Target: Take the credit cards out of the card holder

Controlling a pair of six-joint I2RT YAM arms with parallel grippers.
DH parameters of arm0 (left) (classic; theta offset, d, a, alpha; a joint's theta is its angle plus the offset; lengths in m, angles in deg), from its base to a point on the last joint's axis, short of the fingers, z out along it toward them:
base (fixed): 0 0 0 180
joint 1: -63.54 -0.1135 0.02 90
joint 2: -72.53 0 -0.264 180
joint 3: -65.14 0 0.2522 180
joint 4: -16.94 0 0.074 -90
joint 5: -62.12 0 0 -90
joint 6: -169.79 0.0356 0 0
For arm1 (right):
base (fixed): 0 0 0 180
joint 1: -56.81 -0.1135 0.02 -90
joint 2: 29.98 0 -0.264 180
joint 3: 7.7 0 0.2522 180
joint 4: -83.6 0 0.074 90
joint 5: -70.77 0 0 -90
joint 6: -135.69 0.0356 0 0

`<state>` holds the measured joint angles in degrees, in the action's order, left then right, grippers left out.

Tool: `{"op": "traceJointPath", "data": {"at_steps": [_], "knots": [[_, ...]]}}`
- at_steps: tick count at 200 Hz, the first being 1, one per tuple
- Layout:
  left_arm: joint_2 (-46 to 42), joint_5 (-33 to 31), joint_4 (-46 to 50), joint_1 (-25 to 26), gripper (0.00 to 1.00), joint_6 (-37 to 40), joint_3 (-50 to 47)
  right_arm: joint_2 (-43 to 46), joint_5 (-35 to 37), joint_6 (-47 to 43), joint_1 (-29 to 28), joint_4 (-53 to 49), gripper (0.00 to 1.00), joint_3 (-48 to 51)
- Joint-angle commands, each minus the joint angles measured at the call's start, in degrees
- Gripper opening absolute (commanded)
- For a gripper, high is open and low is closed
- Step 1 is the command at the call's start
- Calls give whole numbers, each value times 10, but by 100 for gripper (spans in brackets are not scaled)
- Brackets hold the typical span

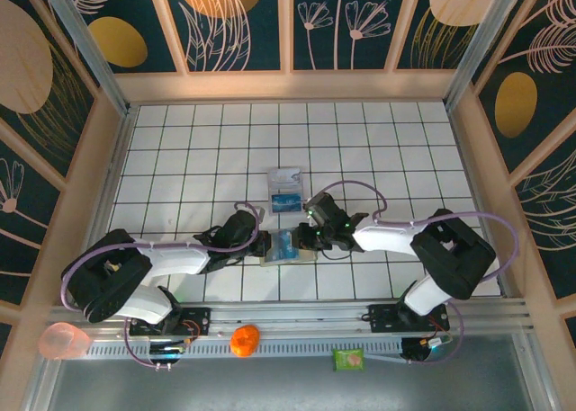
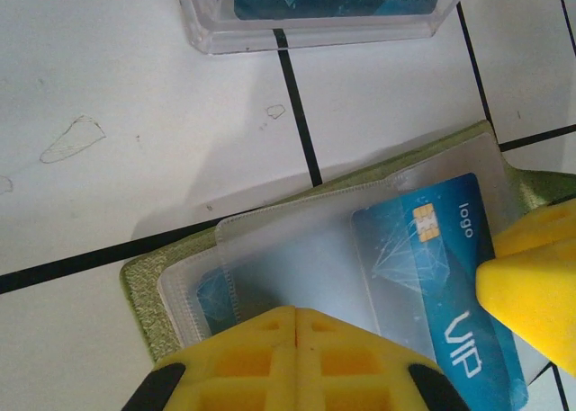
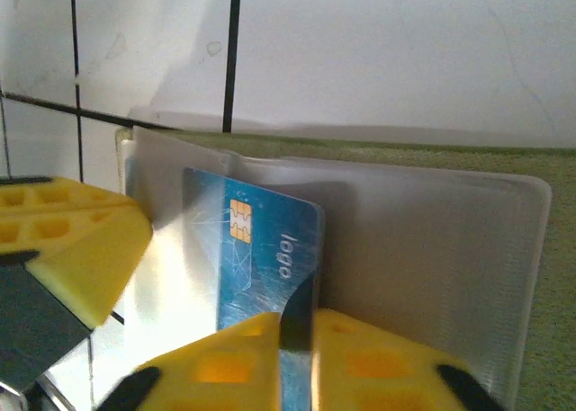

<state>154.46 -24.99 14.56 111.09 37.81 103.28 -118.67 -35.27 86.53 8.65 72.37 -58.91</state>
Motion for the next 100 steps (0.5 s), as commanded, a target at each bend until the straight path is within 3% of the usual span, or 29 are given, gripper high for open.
{"op": "traceJointPath", "data": {"at_steps": [1,16,32,89,100], "knots": [[14,9,25,-4,0,12,0,3,2,-5,10,4,6,8],[12,8,24,-4,0,12,-3,27,14,-10,23,-8,0,20],[10,8,25,-6,0,15,-2,63,38,-36,35,-37,0,21],[-15,21,40,-15,0,32,19,145,49,-269,38,-140,0,-73],[-29,24,42,-17,11,32,22,144,59,-308,37,-155,0,-97]]}}
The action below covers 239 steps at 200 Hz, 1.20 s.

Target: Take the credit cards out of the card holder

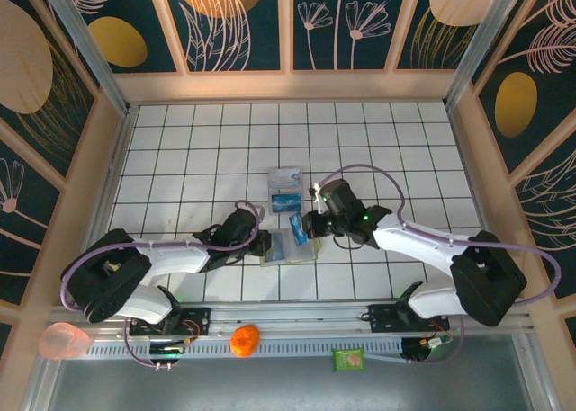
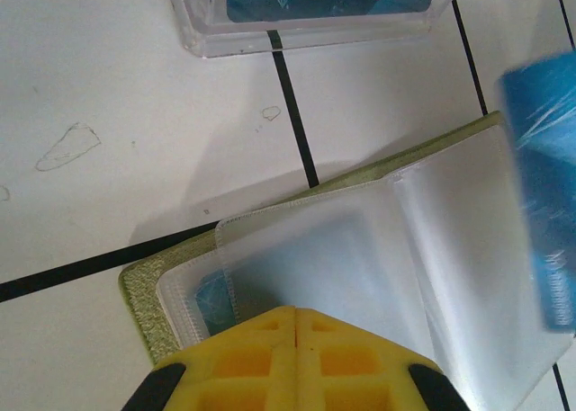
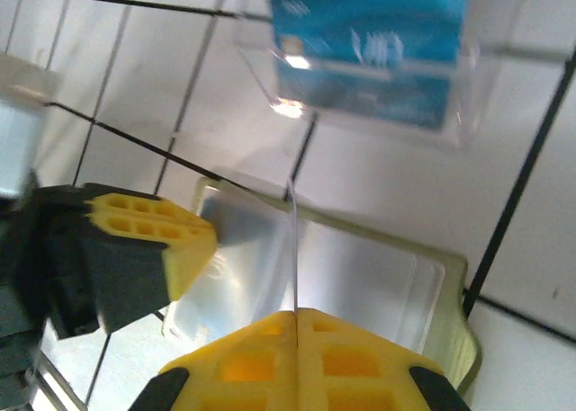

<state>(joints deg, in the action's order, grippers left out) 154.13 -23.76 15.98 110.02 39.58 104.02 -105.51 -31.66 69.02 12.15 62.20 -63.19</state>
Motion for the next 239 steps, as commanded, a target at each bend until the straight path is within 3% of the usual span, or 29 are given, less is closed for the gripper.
{"op": "traceJointPath", "data": {"at_steps": [1,21,42,78,100,162,239], "knots": [[-27,13,28,-6,12,14,14,12,24,-137,2,-56,0,-57],[-52,16,42,-9,32,16,22,1,32,-208,2,-81,0,-108],[-74,21,58,-11,48,16,24,-19,29,-277,4,-110,0,-163],[-108,25,79,-16,81,10,15,-88,-27,-396,3,-202,0,-273],[-129,22,90,-17,97,3,7,-141,6,-455,4,-268,0,-349],[-200,-10,151,-20,99,-16,-4,-233,13,-603,17,-400,0,-510],[-243,-65,244,-22,99,-20,18,-347,63,-701,23,-479,0,-639]]}}
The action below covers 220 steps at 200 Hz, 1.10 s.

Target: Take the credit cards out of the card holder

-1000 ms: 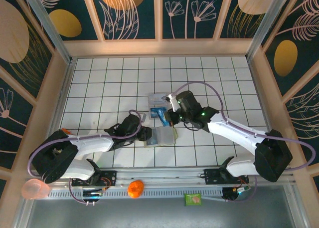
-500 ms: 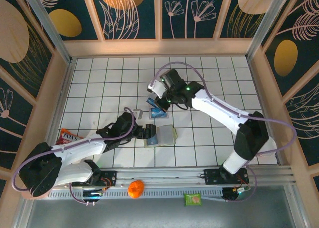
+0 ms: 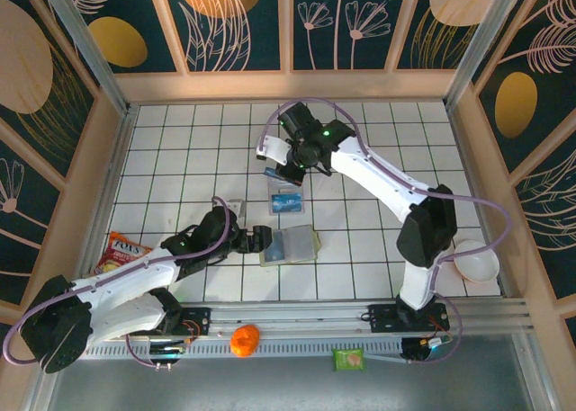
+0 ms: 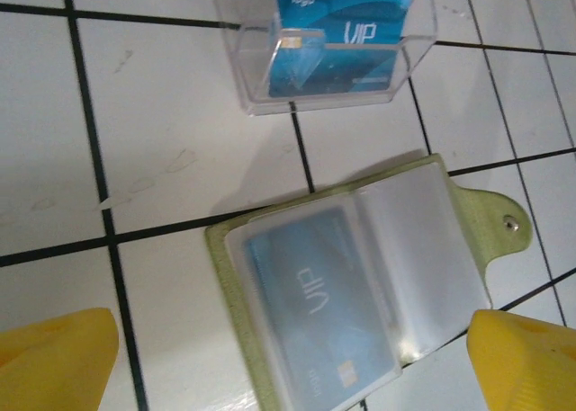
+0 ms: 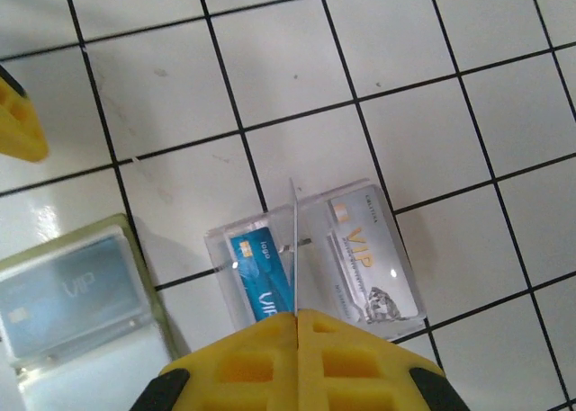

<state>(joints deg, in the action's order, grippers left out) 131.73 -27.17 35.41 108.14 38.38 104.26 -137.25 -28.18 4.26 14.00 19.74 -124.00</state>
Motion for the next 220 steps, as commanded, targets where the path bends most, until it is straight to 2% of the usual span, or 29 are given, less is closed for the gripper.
{"op": "traceJointPath", "data": {"at_steps": [1,90,220], "knots": [[-20,-32,50,-4,99,-8,16,-31,29,-54,4,-55,0,-31],[-14,-61,92,-6,99,-13,30,-41,-24,-130,15,-44,0,-1],[31,-66,83,-18,99,0,46,-96,-74,-157,31,-33,0,19]]}}
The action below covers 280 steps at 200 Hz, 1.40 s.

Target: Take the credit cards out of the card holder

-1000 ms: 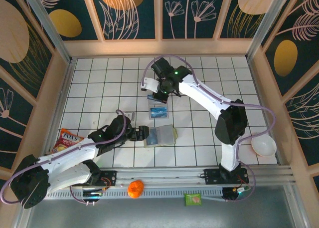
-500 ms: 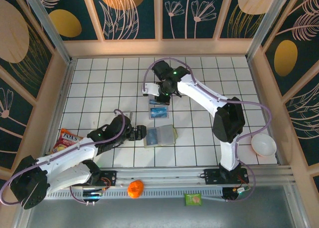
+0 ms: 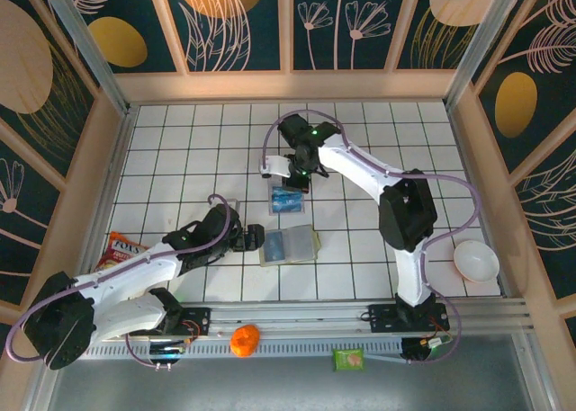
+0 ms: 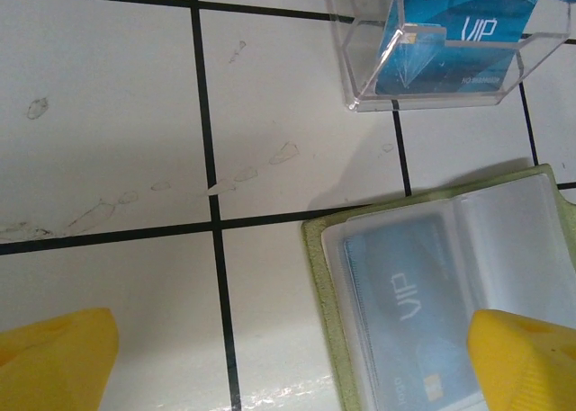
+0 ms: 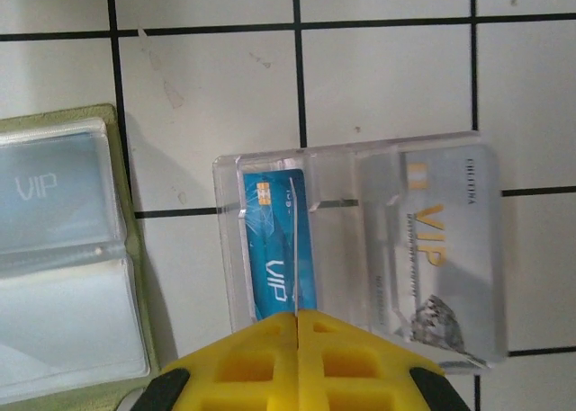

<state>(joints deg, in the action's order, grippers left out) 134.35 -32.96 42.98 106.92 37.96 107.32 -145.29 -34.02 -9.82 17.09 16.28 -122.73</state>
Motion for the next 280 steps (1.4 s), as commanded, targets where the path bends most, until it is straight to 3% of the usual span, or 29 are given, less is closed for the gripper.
{"op": "traceJointPath", "data": {"at_steps": [1,59,91,147,184,222,251,280], "knots": [[5,-8,7,-6,99,4,15,-16,-15,-16,0,1,0,6],[12,2,-6,-12,99,5,9,-39,-21,-10,-3,8,0,6],[11,5,-13,-12,99,3,5,-27,-7,25,-5,55,22,-4],[-4,-11,-25,-11,99,-4,-8,48,-58,118,-4,154,32,-1],[-26,-11,-47,-11,99,-19,-25,118,-99,279,-7,315,35,92],[-55,-24,-67,-11,99,-38,-50,195,-38,526,-20,517,35,255],[-71,-38,-74,-11,99,-44,-62,261,7,644,-47,561,35,381],[-73,-57,-77,-12,99,-44,-65,299,110,710,-106,503,35,461]]}}
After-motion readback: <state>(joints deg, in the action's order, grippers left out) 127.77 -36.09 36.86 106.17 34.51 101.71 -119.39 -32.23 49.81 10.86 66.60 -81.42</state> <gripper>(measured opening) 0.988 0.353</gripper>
